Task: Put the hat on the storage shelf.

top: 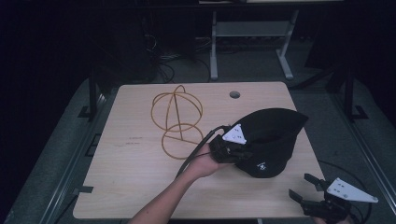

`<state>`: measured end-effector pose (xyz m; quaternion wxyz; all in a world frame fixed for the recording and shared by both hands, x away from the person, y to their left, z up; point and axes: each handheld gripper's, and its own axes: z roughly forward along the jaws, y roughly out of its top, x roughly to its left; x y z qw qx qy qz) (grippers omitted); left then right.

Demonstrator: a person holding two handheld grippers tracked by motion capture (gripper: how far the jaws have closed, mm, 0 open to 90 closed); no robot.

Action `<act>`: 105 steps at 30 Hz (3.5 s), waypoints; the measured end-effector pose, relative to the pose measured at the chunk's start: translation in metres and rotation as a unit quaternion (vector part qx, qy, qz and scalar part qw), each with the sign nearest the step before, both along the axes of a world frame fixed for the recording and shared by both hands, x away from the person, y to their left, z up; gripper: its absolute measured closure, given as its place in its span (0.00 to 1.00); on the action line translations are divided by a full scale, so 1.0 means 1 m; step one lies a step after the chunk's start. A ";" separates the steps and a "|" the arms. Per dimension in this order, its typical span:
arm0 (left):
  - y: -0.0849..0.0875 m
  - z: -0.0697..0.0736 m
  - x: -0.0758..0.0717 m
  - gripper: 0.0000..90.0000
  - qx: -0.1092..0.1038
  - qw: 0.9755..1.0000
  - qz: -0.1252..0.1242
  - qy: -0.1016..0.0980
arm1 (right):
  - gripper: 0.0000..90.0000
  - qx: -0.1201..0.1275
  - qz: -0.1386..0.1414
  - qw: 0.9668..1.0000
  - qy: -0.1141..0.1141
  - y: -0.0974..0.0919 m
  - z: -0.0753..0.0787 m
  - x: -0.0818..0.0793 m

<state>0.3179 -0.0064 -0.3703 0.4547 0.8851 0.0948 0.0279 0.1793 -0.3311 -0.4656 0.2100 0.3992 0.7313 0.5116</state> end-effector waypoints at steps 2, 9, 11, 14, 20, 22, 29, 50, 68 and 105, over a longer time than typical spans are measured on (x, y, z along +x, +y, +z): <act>0.002 0.001 0.001 0.97 -0.008 1.000 0.000 0.002 | 0.15 0.004 0.000 1.000 0.003 0.000 0.000 0.001; 0.005 0.005 0.004 0.97 -0.030 0.999 0.006 0.013 | 0.15 0.009 0.005 1.000 0.008 0.006 -0.002 0.005; 0.005 0.006 0.005 0.97 -0.036 0.999 0.008 0.019 | 0.15 0.008 0.007 1.000 0.012 0.010 -0.002 0.008; 0.005 0.009 0.006 0.97 -0.042 0.999 0.007 0.022 | 0.16 0.008 0.007 1.000 0.012 0.015 -0.001 0.011; 0.004 0.012 0.005 0.97 -0.052 0.998 0.005 0.028 | 0.16 0.012 0.007 1.000 0.018 0.019 -0.002 0.018; 0.003 0.013 0.004 0.97 -0.055 0.998 0.001 0.030 | 0.16 0.017 0.008 1.000 0.016 0.018 -0.001 0.019; 0.000 0.016 0.003 0.97 -0.060 0.998 -0.007 0.032 | 0.16 0.033 0.004 0.999 0.003 0.016 0.001 0.019; -0.011 0.020 -0.002 0.97 -0.069 0.996 -0.036 0.042 | 0.35 0.084 0.028 0.996 -0.009 0.007 0.005 0.034; -0.011 0.022 -0.002 0.97 -0.078 0.995 -0.032 0.046 | 0.85 0.105 0.046 0.993 -0.019 0.002 0.000 0.037; -0.014 0.033 -0.003 0.97 -0.078 0.995 -0.048 0.029 | 0.99 0.121 0.077 0.989 -0.041 0.000 0.014 0.041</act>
